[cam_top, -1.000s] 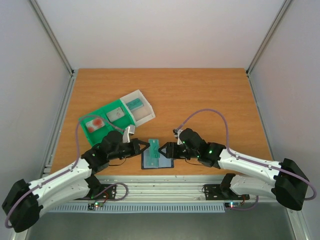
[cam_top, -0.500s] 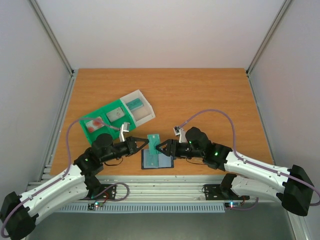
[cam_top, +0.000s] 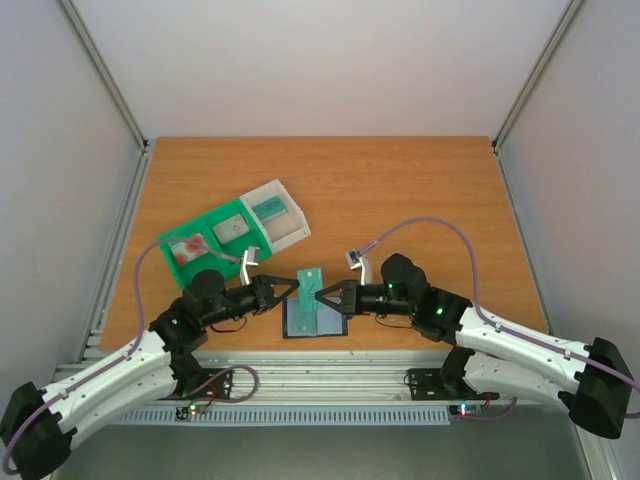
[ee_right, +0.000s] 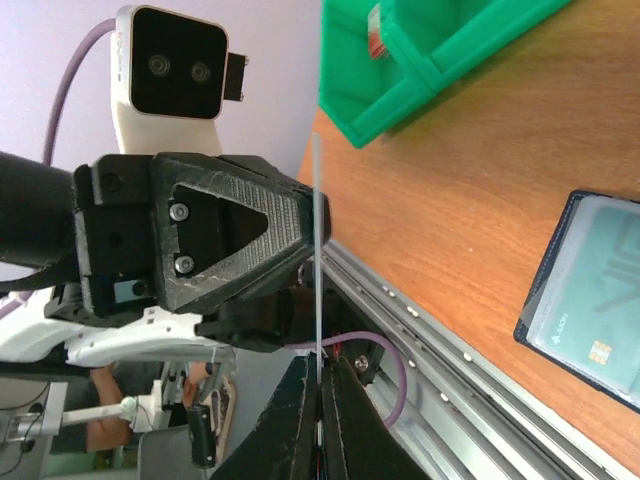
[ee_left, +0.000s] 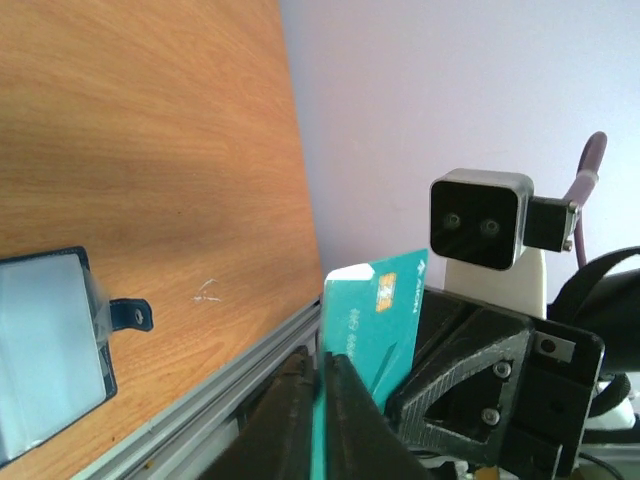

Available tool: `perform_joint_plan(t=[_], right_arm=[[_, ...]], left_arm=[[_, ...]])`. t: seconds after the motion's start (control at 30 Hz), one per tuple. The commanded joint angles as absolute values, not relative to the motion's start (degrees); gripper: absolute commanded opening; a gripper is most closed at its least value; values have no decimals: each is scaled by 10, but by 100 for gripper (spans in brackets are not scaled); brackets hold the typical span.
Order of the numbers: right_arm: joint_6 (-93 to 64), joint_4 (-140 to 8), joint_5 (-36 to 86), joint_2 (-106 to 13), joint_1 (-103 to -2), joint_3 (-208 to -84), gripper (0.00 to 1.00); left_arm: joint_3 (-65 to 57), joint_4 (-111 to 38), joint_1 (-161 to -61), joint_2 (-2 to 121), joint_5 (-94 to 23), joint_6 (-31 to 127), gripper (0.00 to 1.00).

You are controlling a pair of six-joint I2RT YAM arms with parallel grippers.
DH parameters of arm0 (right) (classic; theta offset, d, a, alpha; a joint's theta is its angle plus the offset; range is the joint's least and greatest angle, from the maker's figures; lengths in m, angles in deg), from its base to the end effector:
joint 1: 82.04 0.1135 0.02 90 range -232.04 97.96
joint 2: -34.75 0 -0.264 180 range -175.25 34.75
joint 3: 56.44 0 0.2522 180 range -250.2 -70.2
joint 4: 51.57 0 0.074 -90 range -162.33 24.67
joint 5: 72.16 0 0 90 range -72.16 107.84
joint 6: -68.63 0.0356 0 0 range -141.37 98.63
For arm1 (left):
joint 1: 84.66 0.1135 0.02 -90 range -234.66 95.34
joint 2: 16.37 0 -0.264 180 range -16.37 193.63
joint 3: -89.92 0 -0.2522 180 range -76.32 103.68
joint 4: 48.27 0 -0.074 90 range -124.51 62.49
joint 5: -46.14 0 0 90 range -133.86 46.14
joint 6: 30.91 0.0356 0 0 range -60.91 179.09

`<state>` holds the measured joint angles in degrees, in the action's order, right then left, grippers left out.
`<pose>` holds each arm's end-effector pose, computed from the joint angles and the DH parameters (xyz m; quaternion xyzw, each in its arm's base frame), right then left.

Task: Take the credit cards out of the card holder

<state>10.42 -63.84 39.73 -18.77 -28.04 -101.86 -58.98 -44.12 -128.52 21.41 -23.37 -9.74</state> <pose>0.1145 0.1802 0.2530 -0.2616 0.7701 0.4957 0.3046 0.1120 -0.1249 0.2257 -0.0533 0.7650 -0.5979 0.2334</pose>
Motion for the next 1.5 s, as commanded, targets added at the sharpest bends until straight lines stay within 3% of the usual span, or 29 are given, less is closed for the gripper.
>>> perform_joint_plan(t=[0.0, 0.2, 0.27, 0.37, 0.5, 0.67, 1.1, 1.2, 1.37, 1.47], right_arm=[[52, -648, 420, -163, -282, -1012, 1], [-45, -759, 485, -146, -282, -1053, 1], [-71, -788, 514, -137, -282, -1064, 1], [-106, -819, 563, -130, -282, -1078, 1], [-139, -866, 595, -140, -282, -1107, 1], [-149, -868, 637, -159, -282, -1124, 1], [-137, -838, 678, -187, -281, -1126, 1], [-133, -831, 682, -192, -281, -1125, 1], [-132, -838, 675, -199, -281, -1126, 3], [-129, -840, 671, -201, -281, -1127, 6]], left_arm=[[-595, -481, -1287, 203, -213, -91, 14], [-543, -377, -1287, 184, -150, 5, 48], [-523, -324, -1286, 169, -129, 40, 55], [-492, -242, -1287, 149, -103, 99, 57], [-457, -173, -1286, 142, -64, 152, 53], [-424, -120, -1287, 156, -19, 193, 41], [-413, -96, -1287, 177, 16, 229, 34], [-414, -105, -1287, 183, 24, 228, 26], [-424, -129, -1287, 186, 29, 223, 1], [-428, -130, -1287, 187, 24, 219, 0]])
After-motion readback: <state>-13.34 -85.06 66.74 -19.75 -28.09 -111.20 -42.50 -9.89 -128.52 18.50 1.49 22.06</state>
